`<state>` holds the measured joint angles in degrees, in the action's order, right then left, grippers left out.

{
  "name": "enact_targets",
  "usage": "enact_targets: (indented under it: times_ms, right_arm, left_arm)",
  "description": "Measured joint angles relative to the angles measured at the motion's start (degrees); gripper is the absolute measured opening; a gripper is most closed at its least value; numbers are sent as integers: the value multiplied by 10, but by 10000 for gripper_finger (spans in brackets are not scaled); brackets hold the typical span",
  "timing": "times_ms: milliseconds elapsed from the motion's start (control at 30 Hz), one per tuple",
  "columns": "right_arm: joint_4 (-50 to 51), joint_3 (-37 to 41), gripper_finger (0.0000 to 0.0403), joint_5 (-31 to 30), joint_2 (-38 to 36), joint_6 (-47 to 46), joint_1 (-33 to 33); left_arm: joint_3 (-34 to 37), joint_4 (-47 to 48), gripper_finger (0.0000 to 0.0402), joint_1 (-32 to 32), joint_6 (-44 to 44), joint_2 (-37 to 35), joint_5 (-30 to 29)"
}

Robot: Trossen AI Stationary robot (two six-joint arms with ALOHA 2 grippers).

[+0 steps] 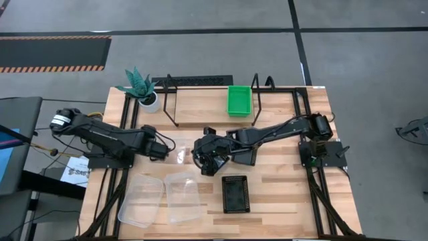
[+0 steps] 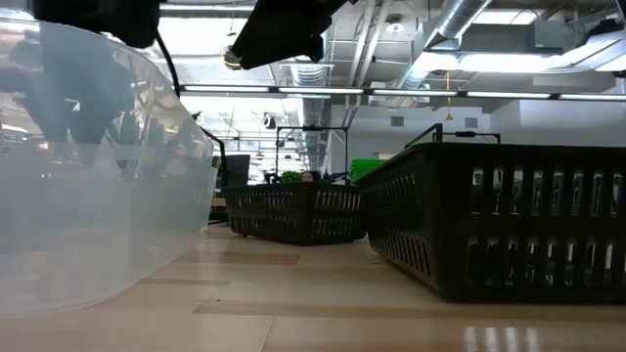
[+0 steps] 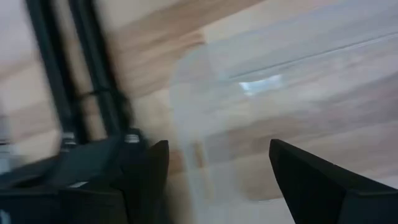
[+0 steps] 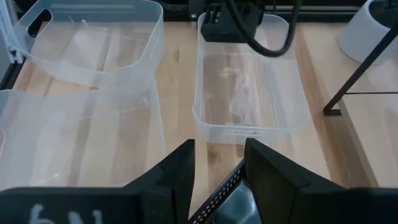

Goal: Stack baskets on shelf by color
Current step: Put the top transparent bin on the shelf

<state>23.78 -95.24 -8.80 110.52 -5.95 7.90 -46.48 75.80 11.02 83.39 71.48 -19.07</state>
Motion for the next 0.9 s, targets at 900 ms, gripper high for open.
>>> enact_targets:
  times_ms: [900]
  right_arm:
    - [86,0,161,1,0,20,0]
  left_arm:
    - [-9,-378,265,-52,-184,126,84]
